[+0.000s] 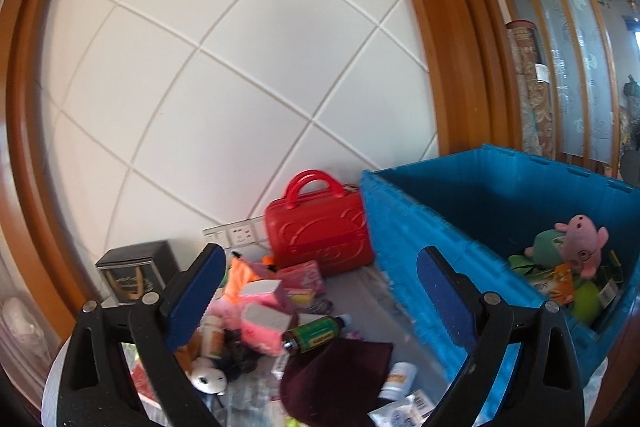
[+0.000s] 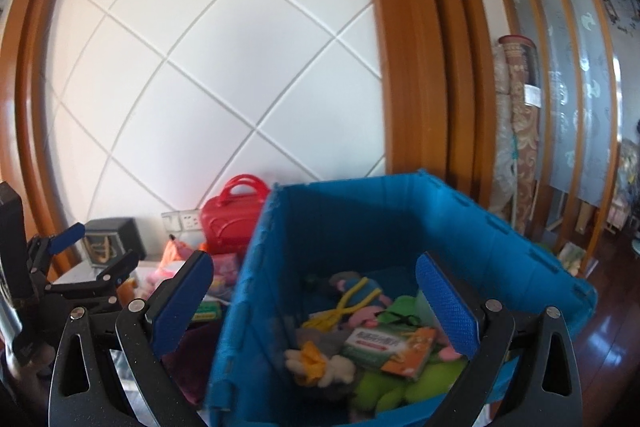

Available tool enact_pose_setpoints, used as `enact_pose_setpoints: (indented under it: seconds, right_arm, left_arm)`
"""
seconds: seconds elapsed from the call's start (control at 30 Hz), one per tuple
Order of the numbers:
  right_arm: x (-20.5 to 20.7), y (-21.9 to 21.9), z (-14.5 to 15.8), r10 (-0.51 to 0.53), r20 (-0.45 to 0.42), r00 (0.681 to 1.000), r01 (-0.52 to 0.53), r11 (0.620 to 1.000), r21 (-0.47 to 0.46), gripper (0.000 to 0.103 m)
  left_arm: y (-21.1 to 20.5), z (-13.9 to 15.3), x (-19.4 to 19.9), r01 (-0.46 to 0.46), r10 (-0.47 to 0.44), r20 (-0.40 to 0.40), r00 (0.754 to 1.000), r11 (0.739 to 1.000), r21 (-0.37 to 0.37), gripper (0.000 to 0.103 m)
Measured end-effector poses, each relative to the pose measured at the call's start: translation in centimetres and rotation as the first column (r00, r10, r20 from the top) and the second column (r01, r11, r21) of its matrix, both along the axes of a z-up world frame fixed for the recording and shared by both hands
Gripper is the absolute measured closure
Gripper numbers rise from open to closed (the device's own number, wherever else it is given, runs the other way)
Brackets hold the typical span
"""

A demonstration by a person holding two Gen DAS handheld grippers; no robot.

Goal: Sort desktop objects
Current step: 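Move both tools back over the items on the bed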

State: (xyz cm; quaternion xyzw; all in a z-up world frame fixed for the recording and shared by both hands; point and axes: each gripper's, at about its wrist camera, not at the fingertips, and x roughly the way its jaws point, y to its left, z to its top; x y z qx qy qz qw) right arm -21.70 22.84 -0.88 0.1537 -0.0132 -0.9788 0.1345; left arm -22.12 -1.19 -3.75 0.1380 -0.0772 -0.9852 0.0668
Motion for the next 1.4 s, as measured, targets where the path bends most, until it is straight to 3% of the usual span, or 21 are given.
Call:
enact_pose_setpoints:
  seconds: [0.27, 0.53, 0.8, 1.0, 1.17, 1.4]
  right_arm:
    - [1.6, -6.9, -0.2, 0.063, 0.008, 0.998, -0.064, 0.998, 0.013, 0.0]
    - [2.7, -14.3, -2.2, 0.113, 0.072, 0.991, -0.116, 0.993, 0.037, 0.0]
    - [3.9, -19.8, -6.1, 0.18, 0.141, 0.974, -0.189, 0.98, 0.055, 0.0]
    - [3.0, -23.5, -11.0, 0.28, 0.256, 0.925, -0.318, 0.94, 0.12, 0.0]
    - [2.0, -25.3, -15.2, 0.354, 0.345, 0.869, -0.423, 0.895, 0.146, 0.0]
    - [-0.5, -24.2, -19.0, 0.403, 0.418, 0.814, -0.486, 0.867, 0.111, 0.0]
  left_arm:
    - [-7.1, -1.1, 2.8, -0.074, 0.074, 0.006, 0.997, 0.997, -0.004, 0.005]
    - [-14.8, -3.4, 5.8, -0.145, 0.146, 0.036, 0.989, 0.989, -0.043, 0.005]
    - [-21.0, -6.8, 8.1, -0.23, 0.233, 0.082, 0.969, 0.972, -0.045, 0.005]
    - [-22.3, -10.3, 8.4, -0.267, 0.269, 0.152, 0.951, 0.963, -0.037, 0.005]
    - [-21.7, -13.6, 7.9, -0.248, 0.248, 0.213, 0.945, 0.968, -0.031, 0.005]
    - [-17.8, -19.7, 6.2, -0.021, 0.053, 0.34, 0.939, 0.995, -0.096, 0.005]
